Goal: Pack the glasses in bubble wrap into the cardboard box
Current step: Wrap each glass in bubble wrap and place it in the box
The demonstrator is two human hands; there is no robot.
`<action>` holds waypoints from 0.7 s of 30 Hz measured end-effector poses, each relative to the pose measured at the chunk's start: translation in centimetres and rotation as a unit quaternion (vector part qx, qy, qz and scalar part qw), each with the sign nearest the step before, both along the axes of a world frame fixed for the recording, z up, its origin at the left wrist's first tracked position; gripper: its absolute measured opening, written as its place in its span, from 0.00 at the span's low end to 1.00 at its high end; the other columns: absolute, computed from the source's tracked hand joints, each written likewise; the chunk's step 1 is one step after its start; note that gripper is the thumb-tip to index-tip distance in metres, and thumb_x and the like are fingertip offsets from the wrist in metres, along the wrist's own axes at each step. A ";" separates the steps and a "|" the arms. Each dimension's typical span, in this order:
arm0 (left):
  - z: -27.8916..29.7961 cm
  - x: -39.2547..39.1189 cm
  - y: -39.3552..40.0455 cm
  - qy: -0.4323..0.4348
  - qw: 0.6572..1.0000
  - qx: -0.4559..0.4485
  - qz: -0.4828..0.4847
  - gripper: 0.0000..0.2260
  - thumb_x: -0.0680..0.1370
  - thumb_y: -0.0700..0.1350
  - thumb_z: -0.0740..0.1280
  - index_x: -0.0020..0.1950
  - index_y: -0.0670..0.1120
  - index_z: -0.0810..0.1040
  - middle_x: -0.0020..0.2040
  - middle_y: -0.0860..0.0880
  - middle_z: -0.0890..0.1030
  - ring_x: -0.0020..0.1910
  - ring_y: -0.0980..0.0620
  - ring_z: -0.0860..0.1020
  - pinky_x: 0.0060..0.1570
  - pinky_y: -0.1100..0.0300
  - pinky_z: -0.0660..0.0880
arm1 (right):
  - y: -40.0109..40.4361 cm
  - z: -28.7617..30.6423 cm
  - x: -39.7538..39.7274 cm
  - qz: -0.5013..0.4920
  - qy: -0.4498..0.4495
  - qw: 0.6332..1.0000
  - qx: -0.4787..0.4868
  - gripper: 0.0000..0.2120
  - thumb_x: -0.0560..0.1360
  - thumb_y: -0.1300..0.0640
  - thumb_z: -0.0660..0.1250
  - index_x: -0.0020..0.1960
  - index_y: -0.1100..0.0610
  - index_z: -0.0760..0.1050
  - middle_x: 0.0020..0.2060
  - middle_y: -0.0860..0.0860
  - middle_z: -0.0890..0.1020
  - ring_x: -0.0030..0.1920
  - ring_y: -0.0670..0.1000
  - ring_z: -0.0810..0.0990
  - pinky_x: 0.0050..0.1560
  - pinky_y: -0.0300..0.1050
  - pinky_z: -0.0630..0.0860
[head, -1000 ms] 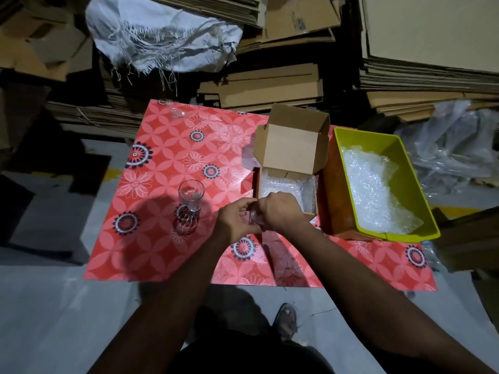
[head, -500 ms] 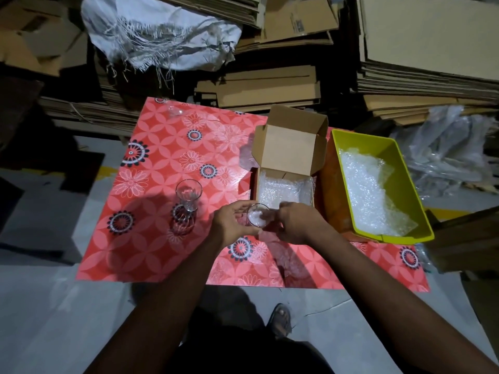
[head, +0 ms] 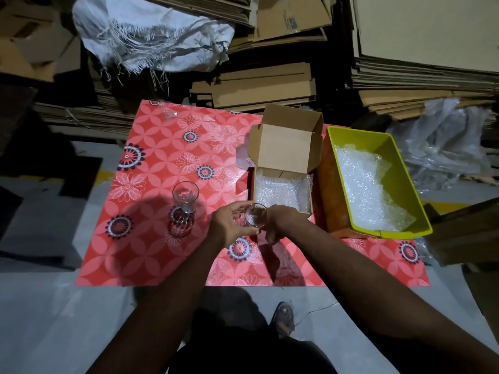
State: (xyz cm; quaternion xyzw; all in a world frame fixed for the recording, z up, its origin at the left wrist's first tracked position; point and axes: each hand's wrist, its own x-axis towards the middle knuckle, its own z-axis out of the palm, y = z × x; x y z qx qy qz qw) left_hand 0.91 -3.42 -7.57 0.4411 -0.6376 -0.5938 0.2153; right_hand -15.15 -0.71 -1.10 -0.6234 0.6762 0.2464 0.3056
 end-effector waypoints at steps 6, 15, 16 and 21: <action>0.1 0.0 -0.2 -0.012 1.000 -0.001 -0.004 0.35 0.61 0.40 0.84 0.65 0.56 0.80 0.60 0.54 0.82 0.59 0.53 0.80 0.59 0.55 0.79 | 0.4 2.8 0.2 -0.007 0.112 0.992 0.063 0.23 0.69 0.57 0.73 0.65 0.54 0.77 0.36 0.51 0.77 0.37 0.51 0.76 0.42 0.44 0.75; 0.4 -0.3 0.0 -0.023 1.000 0.006 0.008 0.35 0.61 0.38 0.84 0.66 0.53 0.79 0.58 0.54 0.81 0.58 0.51 0.80 0.55 0.60 0.79 | 0.1 3.1 1.4 0.034 0.104 0.990 0.089 0.38 0.72 0.59 0.71 0.76 0.39 0.63 0.39 0.48 0.74 0.44 0.51 0.76 0.56 0.47 0.79; 0.5 -0.2 0.1 -0.024 1.000 0.000 0.008 0.35 0.61 0.39 0.84 0.66 0.54 0.79 0.59 0.54 0.81 0.58 0.51 0.80 0.56 0.58 0.80 | 0.1 3.4 1.4 0.045 0.106 0.990 0.087 0.38 0.72 0.59 0.71 0.77 0.38 0.62 0.41 0.49 0.74 0.45 0.51 0.76 0.57 0.48 0.79; 1.1 0.5 0.8 -0.020 0.999 -0.044 0.001 0.35 0.59 0.48 0.85 0.64 0.58 0.79 0.58 0.56 0.84 0.56 0.56 0.82 0.56 0.52 0.81 | 0.7 2.5 0.2 0.009 0.034 0.992 0.120 0.34 0.70 0.57 0.75 0.74 0.48 0.69 0.56 0.52 0.81 0.47 0.51 0.80 0.52 0.48 0.80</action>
